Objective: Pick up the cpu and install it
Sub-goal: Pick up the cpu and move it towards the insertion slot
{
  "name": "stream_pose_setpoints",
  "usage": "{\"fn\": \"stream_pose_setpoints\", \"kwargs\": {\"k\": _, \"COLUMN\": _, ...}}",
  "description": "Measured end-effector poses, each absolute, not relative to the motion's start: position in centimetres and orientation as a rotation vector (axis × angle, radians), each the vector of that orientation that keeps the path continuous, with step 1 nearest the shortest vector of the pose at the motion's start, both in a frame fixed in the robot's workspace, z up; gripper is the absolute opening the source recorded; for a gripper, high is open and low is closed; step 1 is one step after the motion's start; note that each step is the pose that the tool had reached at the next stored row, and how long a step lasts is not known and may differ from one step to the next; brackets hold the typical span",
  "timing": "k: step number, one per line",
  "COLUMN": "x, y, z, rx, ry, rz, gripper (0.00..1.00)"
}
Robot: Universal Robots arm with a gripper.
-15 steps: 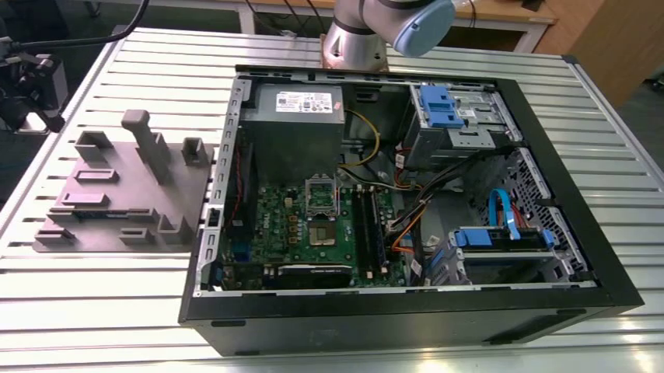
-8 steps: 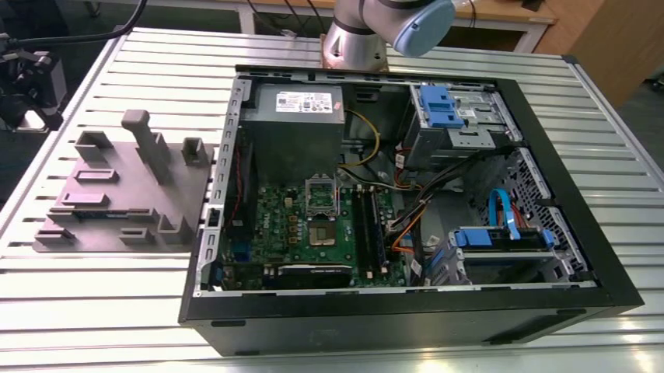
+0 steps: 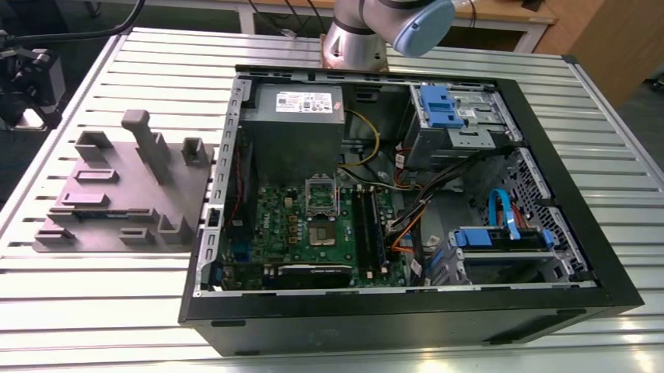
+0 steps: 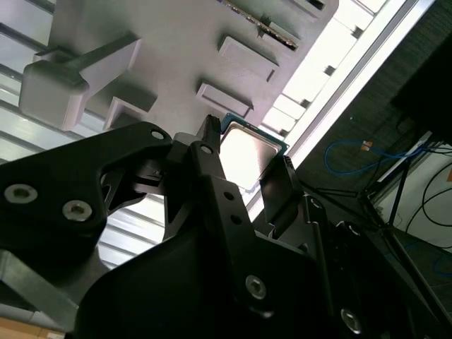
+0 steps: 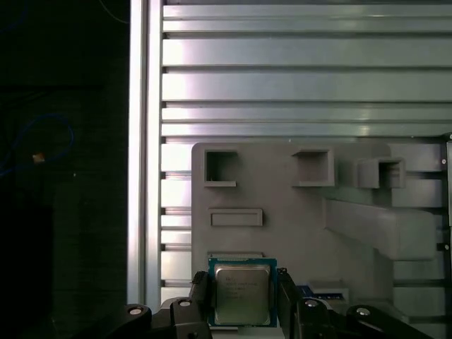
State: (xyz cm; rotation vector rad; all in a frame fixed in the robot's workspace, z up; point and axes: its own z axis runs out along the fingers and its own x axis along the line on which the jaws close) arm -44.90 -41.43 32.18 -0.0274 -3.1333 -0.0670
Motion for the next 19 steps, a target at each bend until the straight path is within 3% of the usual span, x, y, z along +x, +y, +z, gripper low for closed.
{"fn": "stream_pose_setpoints", "kwargs": {"k": 19, "x": -44.9, "y": -41.43, "z": 33.17, "rx": -0.027, "ry": -3.133, "rz": -0.067, "gripper": 0.47}}
